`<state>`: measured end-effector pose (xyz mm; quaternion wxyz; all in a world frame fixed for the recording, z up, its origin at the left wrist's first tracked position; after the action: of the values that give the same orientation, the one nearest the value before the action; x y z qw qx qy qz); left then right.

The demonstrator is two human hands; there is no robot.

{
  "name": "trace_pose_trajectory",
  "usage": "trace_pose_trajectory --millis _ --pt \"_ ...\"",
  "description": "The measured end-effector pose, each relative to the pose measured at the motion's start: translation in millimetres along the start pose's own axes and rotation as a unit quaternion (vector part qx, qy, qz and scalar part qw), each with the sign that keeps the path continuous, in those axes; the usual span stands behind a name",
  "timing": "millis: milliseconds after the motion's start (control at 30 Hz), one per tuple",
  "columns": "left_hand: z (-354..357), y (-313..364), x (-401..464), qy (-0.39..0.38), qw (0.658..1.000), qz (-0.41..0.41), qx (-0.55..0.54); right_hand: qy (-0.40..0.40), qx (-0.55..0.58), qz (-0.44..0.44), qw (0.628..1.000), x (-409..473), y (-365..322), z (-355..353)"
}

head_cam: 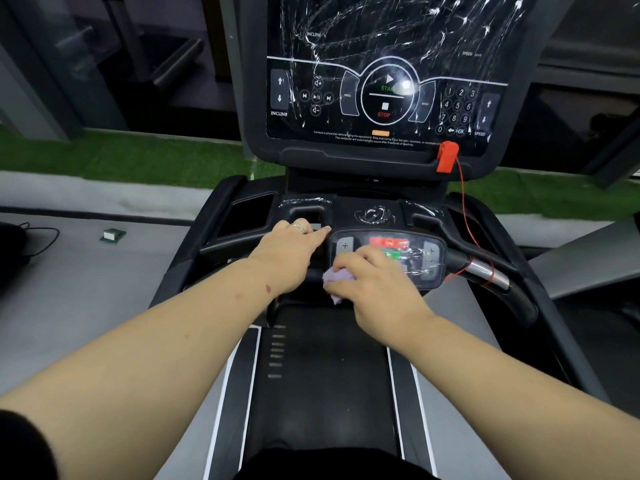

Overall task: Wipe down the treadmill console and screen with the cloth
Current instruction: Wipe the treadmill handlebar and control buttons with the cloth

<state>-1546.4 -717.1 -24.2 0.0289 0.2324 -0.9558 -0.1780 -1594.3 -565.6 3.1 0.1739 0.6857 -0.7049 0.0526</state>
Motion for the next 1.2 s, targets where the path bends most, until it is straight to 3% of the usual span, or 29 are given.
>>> trace_pose_trajectory --millis 100,233,400,600,667,800,900,1000,1200 --pt "0 1 0 0.001 1.0 0.0 0.003 -0.012 -0.023 0.006 1.0 -10 21 3" --pt "1 0 0 0.004 1.0 -0.003 0.004 0.056 -0.034 0.093 0.993 -12 47 -17" --pt "-1 2 0 0.0 1.0 -0.003 0.014 -0.017 -0.033 -0.014 0.999 -4 20 3" --pt "1 0 0 0.0 1.0 -0.009 0.0 0.031 -0.044 0.094 0.994 -6 53 -23" --pt "1 0 0 -0.003 1.0 -0.01 0.011 0.047 -0.027 0.078 0.995 4 34 -20" --pt "0 3 -2 -0.004 1.0 -0.007 0.008 -0.03 -0.023 0.0 0.999 -4 22 -2" --pt "-1 3 -3 -0.003 1.0 -0.005 0.0 -0.036 -0.025 0.054 0.998 -15 52 -10" --pt "-2 4 -3 -0.007 1.0 -0.005 0.009 0.008 -0.023 0.126 0.992 -2 54 -19" --pt "-5 11 -4 -0.024 0.999 -0.005 0.028 0.0 -0.013 0.083 0.996 -1 45 -14"
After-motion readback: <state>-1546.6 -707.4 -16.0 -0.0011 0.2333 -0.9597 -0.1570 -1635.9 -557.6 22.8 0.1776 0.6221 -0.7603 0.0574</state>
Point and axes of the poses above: each hand's wrist, its own x-axis towards the middle knuckle, its own z-axis out of the palm, y = z × x, the point moved 7 cm from there along x, towards the middle knuckle, and after that the axes turned 10 degrees about -x, right-handed, at the moved point
